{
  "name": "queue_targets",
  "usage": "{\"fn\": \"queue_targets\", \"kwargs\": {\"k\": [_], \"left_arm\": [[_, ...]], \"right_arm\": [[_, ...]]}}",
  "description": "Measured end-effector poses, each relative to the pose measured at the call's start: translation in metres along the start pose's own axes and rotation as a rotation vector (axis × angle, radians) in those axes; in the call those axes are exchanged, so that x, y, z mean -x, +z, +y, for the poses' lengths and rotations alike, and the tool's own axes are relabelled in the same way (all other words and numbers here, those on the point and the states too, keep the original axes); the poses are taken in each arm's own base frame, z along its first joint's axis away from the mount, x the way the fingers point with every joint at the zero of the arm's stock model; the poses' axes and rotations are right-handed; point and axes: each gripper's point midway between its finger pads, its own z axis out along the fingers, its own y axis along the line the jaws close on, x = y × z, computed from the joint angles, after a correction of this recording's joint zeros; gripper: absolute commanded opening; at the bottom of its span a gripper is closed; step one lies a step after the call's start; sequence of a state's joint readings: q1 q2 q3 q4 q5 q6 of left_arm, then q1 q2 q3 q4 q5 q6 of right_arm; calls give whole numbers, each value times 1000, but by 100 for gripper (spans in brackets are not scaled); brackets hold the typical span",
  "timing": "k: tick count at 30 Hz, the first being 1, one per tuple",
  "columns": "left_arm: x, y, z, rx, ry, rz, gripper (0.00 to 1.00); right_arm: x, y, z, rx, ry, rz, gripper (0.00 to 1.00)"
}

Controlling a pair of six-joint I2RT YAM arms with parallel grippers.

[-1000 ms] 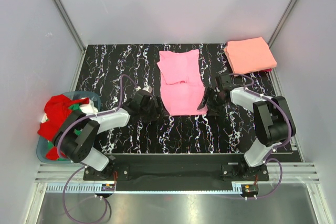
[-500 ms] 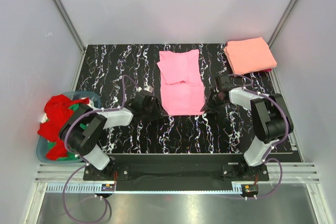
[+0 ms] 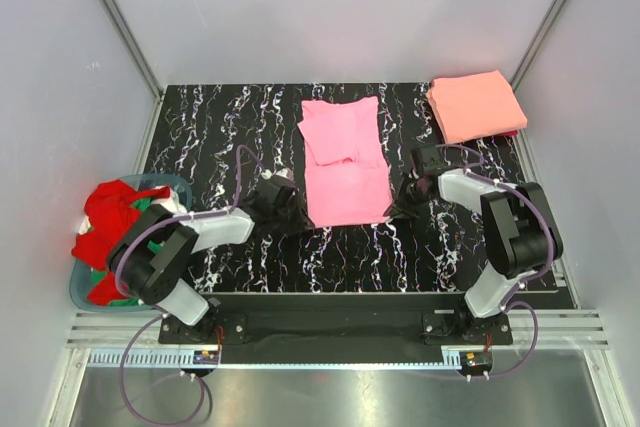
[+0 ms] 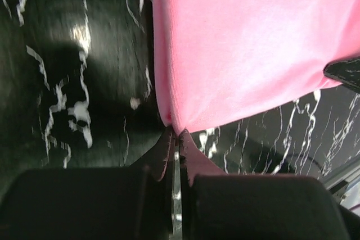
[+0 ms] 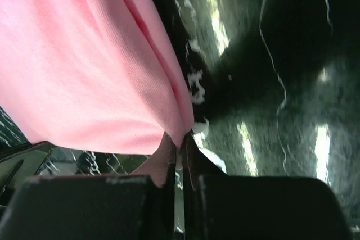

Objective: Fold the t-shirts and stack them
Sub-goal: Fold the tshirt

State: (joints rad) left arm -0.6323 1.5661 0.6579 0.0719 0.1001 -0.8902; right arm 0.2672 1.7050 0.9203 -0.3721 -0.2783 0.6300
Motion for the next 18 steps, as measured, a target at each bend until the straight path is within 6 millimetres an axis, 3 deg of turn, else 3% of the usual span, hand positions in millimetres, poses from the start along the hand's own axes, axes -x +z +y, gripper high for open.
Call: {"fn": "queue_targets", "kwargs": {"k": [4,9,18], "left_arm": [[-9,-20,-8,5,32,0,0],[-29,-57,-26,-35,74,-12,0],[-69,-129,-44,-105,64,-2,0]], "right_arm": [[-12,-16,-3,-3,1,5,0],[-29,-51,-4,29,-9,-28,0],[-84,-114,-8,140,18,-56,0]]}}
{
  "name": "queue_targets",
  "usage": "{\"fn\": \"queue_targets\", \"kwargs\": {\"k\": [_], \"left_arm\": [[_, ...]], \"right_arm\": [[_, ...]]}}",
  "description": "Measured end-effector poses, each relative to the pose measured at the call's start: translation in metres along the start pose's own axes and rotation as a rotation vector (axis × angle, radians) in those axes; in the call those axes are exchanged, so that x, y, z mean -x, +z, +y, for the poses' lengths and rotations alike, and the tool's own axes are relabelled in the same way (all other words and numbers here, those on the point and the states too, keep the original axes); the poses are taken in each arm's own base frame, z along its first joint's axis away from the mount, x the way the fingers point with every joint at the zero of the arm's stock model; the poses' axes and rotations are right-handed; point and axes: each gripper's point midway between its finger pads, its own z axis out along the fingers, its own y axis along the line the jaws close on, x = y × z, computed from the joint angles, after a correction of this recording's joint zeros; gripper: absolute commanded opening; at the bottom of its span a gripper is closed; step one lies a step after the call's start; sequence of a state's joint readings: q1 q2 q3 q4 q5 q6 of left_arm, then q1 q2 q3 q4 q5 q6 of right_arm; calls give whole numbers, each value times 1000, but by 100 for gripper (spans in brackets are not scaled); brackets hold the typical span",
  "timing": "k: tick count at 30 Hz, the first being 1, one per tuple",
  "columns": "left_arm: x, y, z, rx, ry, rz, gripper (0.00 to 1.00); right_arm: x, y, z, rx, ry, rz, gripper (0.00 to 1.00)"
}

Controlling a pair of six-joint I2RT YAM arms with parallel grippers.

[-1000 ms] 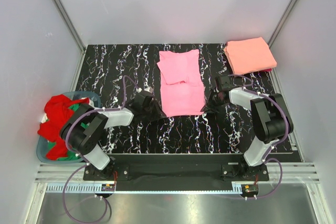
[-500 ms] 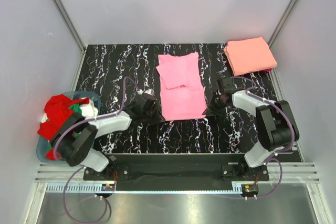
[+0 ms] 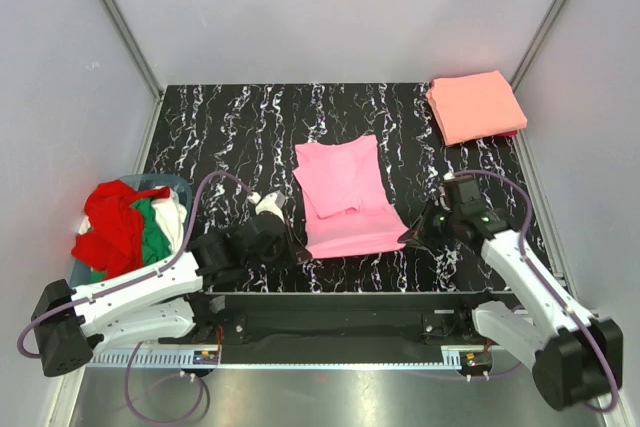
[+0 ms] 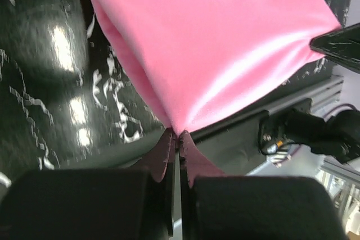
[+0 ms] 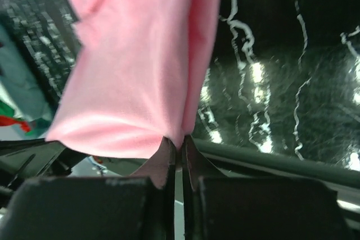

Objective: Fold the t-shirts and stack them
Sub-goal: Fold the tshirt

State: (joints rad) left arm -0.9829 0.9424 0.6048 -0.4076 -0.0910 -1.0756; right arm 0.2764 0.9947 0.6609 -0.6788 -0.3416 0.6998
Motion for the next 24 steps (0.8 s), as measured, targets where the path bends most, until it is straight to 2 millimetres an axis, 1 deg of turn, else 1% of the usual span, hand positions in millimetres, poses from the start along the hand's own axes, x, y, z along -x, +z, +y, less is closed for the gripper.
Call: {"fn": "queue_targets", "kwargs": {"k": [2,4,5,7,10,12,13,15,17,20,22,24], "left_arm": [[-3,-12,-3,3,-7,1,0],[2,-21,-8,13,-9,-7,0],[7,-26,-13,15,-9,-19,0],[19,-35,-23,19,-1,-49,0],[44,-41,-39,30,17,-97,0],[61,-38,-42,55,22,-124,0],[70,-35,-41,73,25,-135,0],[84,-27,-35,111,28,-145,0],[96,-17,-27,152,32,-143,0],[116,-4,-20,188,37,-134,0],[129,2,-18,197,38,-130,0],[142,7,-17,201,38,-127,0]], "right_arm": [[-4,-15,6,35,0,-24,0],[-6,-28,12,52,3,-36,0],[-5,-33,16,51,4,-37,0],[4,-42,26,51,0,-50,0],[27,-46,43,27,-12,-73,0],[42,-45,52,9,-21,-86,0],[52,-43,57,2,-28,-93,0],[64,-38,63,-15,-37,-94,0],[76,-31,68,-32,-45,-92,0],[92,-21,74,-54,-59,-84,0],[106,-11,80,-68,-71,-80,0],[116,-4,82,-76,-76,-78,0]]}}
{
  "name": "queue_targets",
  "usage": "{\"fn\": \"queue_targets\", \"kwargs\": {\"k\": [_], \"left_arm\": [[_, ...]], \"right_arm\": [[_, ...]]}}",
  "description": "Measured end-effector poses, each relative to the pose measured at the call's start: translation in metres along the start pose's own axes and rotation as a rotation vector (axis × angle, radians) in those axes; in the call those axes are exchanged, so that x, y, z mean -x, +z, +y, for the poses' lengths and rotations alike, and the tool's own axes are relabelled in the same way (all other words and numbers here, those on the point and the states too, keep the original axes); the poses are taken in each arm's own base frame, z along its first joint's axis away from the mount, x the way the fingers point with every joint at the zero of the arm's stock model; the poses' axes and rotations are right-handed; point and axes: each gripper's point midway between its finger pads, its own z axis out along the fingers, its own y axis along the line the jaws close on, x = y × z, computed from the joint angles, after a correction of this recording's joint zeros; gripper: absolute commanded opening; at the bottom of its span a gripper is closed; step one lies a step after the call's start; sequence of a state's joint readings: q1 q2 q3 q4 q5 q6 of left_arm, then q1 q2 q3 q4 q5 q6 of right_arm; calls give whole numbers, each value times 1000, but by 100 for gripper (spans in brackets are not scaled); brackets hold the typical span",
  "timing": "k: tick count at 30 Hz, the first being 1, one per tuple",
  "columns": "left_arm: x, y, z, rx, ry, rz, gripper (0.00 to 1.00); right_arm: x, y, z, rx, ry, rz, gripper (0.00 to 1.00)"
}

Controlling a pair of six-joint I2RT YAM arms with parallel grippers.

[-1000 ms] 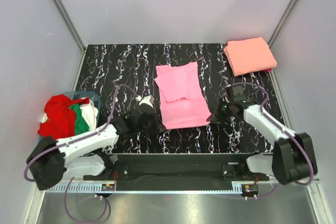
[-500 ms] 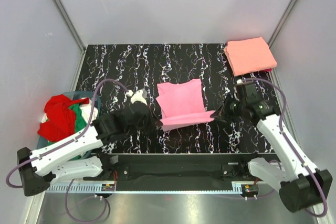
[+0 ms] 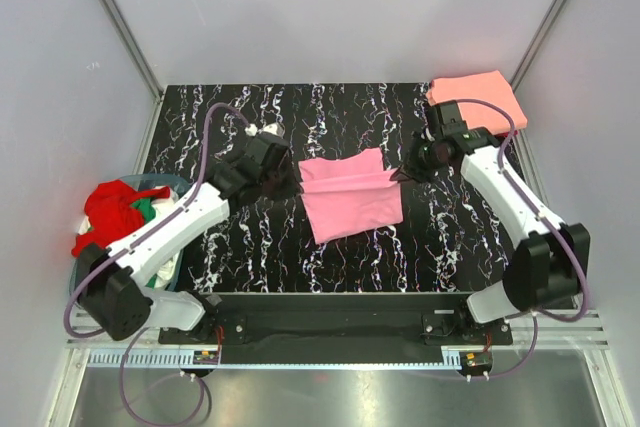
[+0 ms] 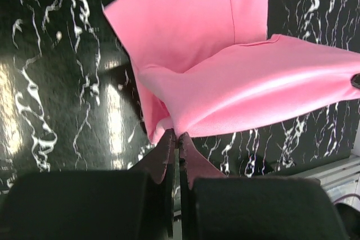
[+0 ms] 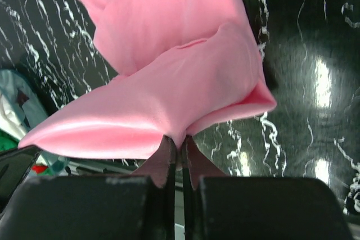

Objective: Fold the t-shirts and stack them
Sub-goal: Fold the tshirt

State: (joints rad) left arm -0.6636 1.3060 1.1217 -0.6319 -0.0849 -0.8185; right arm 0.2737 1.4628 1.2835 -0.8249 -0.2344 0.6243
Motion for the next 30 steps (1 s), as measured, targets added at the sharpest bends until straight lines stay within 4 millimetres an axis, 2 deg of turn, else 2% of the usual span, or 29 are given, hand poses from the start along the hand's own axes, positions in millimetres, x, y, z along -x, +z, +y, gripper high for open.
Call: {"fn": "queue_targets", "kwargs": {"k": [4,12,17,21,25,28,30], "left_arm": [[18,15,-2,2,6,16,0],[31,45,4,18,3,77,0],[30,46,2,-8,10,90,0],[18,29,0,-58,28,83,0],[-4,-4,-15,-142,82,68,0],[-31,-30,-30,-212,131,68,0],[-60,-43,-34,-249,149,92,0]], "right_arm": [[21,20,2,-22,-12,8,0],[50,59,1,-55,-29,40,0],[51,59,2,-46,-37,52,0],[42,43,2,-24,-42,42,0],[16,0,0,21,-49,-1,0],[-9,-35,-9,58,-49,-54,0],[-30,-53,-19,80,-37,-85,0]]}}
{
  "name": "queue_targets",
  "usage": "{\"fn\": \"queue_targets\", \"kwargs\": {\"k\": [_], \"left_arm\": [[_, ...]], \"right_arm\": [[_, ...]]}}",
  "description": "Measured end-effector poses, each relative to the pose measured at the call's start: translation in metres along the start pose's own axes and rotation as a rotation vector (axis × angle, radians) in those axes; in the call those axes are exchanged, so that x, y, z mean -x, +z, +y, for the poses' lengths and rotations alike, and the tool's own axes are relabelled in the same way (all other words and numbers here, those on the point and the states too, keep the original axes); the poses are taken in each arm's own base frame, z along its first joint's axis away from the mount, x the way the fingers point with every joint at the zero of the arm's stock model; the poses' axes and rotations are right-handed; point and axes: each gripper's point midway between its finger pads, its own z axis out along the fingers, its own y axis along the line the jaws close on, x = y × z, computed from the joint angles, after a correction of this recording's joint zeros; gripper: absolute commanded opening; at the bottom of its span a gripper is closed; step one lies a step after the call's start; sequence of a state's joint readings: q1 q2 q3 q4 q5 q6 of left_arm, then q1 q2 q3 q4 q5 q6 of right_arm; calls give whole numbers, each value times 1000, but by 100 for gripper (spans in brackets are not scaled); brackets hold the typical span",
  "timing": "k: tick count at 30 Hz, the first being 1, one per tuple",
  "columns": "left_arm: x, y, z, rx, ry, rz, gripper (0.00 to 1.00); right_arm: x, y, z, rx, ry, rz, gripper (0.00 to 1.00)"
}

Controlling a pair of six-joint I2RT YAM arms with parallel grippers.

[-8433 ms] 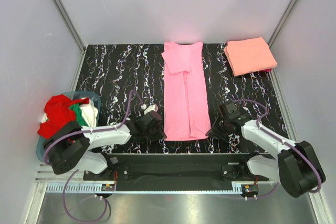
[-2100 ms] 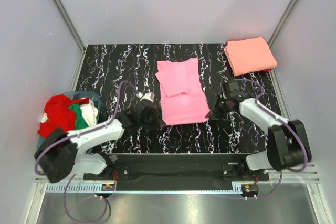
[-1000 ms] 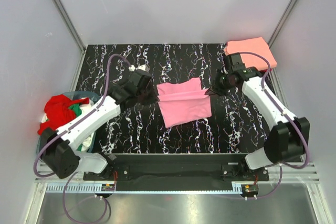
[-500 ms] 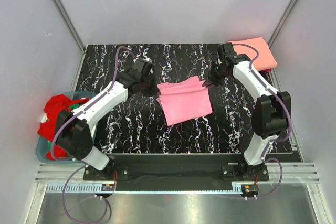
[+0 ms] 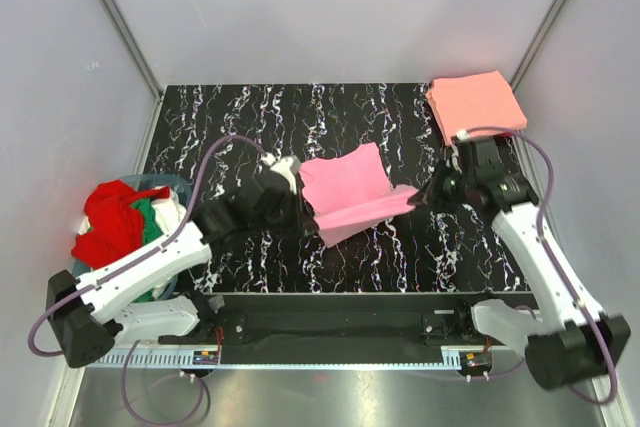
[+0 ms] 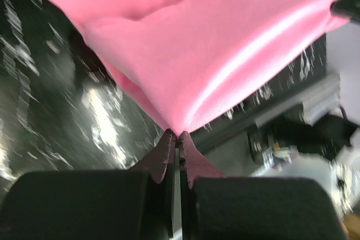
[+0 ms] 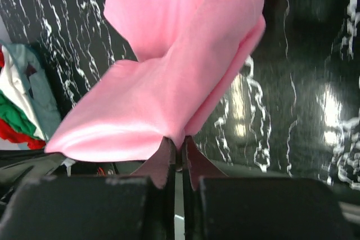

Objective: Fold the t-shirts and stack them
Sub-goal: Fold the tshirt

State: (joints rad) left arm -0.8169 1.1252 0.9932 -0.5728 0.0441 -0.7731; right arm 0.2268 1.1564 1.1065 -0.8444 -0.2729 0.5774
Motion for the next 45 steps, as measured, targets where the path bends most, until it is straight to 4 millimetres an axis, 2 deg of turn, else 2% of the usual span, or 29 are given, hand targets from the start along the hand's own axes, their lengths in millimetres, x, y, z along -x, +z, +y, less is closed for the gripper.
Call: {"fn": "queue_targets", "kwargs": {"k": [3,8,11,13,16,20,23,29,35,39,45], "left_arm": [[-45,-4,-3,-17,8,63,0],[-106,4,9,15,-10,152,0],[-122,8,17,42,-32,176,0],[-121,11,17,50,-38,170,0],[-111,11,12,73,-33,150,0],[-81,6,-9,81,-15,98,0],[-60,5,-11,93,-18,64,0],[-24,21,13,157,-51,33,0],[-3,47,41,199,-73,62,0],[18,59,52,206,-81,75,0],[54,69,62,200,-87,61,0]], "right_arm": [[-32,-15,-17,7,24,-6,0],[-84,-5,-54,-38,94,79,0],[-105,-4,-67,-71,138,127,0],[-103,-7,-66,-70,147,114,0],[-92,-11,-59,-73,149,94,0],[-68,-8,-49,-91,147,71,0],[-49,-4,-41,-109,141,56,0],[-15,11,-24,-114,116,54,0],[10,45,-19,-146,93,100,0],[27,67,-15,-161,79,120,0],[62,89,2,-147,46,105,0]]}}
